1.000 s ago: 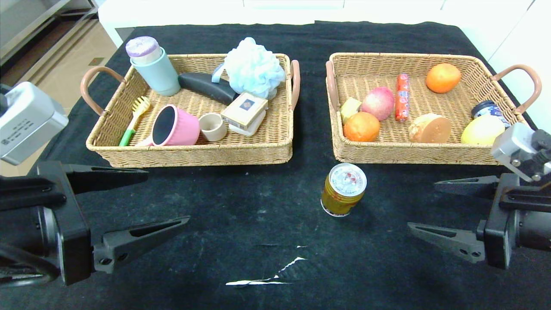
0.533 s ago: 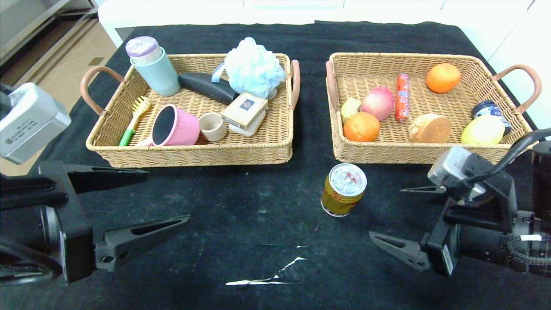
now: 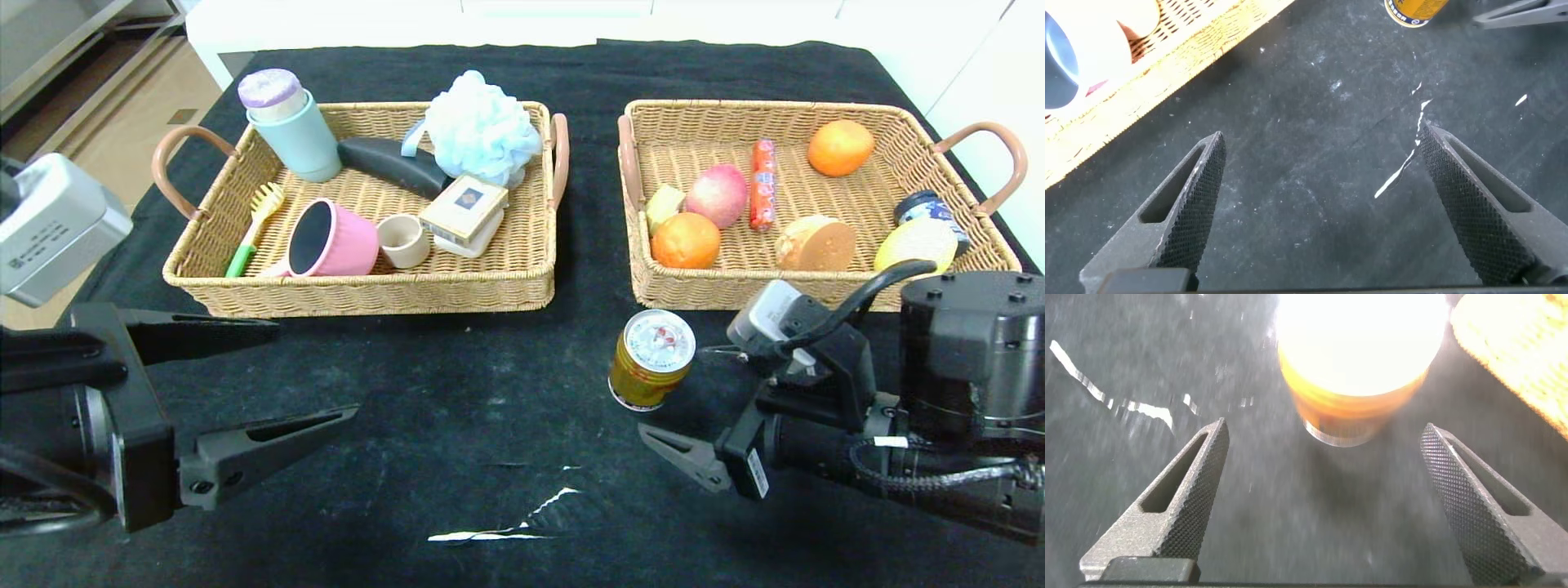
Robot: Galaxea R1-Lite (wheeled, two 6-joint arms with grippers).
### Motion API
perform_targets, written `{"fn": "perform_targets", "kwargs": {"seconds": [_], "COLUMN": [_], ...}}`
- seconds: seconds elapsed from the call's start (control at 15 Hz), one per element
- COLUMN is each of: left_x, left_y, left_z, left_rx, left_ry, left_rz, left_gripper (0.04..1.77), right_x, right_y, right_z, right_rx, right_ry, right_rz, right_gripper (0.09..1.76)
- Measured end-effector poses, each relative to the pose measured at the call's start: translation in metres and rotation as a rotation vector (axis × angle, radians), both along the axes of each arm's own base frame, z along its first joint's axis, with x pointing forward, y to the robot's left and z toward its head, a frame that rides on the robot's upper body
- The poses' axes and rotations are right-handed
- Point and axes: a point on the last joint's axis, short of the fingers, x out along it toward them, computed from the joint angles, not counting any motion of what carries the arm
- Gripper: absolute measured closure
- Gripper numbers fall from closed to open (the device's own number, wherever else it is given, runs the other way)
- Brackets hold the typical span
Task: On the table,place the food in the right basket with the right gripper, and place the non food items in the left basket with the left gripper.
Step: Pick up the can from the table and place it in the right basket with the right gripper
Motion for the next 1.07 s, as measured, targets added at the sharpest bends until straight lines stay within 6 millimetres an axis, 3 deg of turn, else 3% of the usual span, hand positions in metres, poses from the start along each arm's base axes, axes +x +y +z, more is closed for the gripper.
{"fn": "perform_targets", "kwargs": {"seconds": [0.67, 1.07], "left_x": [0.000, 0.001], "left_y": [0.000, 0.000], "left_z": [0.000, -0.001], "left_rx": [0.000, 0.001], "left_ry": [0.003, 0.004], "left_rz": [-0.004, -0.004], "left_gripper": [0.09, 0.09], "right_x": [0.033, 0.043], "right_y": [0.026, 0.037], "right_z": [0.009, 0.007], "right_rx": [0.029, 0.025], "right_ry": [-0.033, -0.028], "right_rz": [0.001, 0.010], "right_gripper": [0.14, 0.14]}}
